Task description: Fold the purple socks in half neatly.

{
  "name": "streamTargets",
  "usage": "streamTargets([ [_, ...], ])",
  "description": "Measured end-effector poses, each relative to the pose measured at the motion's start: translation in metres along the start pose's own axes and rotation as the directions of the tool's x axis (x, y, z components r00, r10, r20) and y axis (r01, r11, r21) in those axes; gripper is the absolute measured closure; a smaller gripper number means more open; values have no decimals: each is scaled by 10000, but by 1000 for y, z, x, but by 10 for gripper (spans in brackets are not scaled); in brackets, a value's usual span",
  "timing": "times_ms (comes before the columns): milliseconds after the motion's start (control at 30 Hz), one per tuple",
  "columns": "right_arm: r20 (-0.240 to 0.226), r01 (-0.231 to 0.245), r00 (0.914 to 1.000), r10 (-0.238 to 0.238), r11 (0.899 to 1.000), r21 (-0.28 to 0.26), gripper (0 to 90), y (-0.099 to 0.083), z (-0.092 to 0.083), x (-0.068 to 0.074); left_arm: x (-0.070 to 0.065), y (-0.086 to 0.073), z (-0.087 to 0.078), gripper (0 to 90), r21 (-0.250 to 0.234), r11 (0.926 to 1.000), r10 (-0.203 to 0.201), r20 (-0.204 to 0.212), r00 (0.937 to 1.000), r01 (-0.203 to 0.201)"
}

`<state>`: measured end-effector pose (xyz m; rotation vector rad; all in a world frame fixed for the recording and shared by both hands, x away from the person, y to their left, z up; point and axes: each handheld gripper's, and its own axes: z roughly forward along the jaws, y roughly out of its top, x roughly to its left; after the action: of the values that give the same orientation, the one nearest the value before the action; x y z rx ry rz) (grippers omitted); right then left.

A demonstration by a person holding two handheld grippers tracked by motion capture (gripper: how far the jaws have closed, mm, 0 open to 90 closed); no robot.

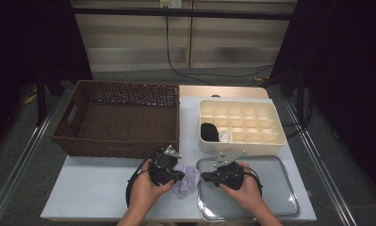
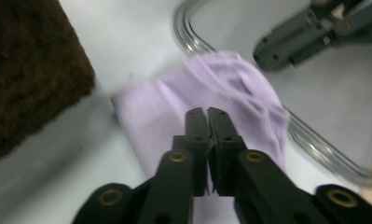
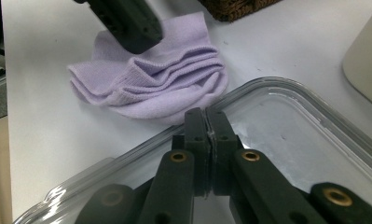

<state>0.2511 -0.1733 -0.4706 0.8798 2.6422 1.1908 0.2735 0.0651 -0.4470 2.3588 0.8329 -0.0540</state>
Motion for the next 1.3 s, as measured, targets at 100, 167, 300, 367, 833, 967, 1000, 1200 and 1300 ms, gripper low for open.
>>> streamTargets([
  [100,16,52,10000,-52,10000,15,890,0,1,0,-1,-7,6,893,386,9992,50,124,9999,-55],
  [167,34,16,10000,-16,10000,50,891,0,1,0,-1,-10,8,895,264,9996,49,194,9998,-54],
  [300,-44,43,10000,-43,10000,44,891,0,2,1,-2,-8,3,798,14,10000,-5,109,9999,4],
  [367,-56,34,10000,-34,10000,64,892,0,2,1,0,-8,-5,750,-268,9996,-121,-82,9999,119],
  [833,-66,87,9999,-86,9997,211,893,-1,6,3,23,-20,-8,690,-183,9894,-1446,-180,9893,1443],
  [967,-84,45,10000,-43,9998,170,894,-2,6,2,18,-19,-4,740,53,9911,-1326,-308,9907,1329],
  [1000,-128,24,9999,-22,9999,137,894,-2,6,2,18,-19,-3,764,84,9910,-1337,-204,9908,1339],
  [1200,-99,113,9999,-111,9998,168,895,-1,7,3,18,-16,-6,831,82,9916,-1291,-74,9916,1291],
  [1300,-124,118,9999,-116,9998,138,895,-1,7,3,18,-13,-11,832,-21,9913,-1312,16,9914,1312],
])
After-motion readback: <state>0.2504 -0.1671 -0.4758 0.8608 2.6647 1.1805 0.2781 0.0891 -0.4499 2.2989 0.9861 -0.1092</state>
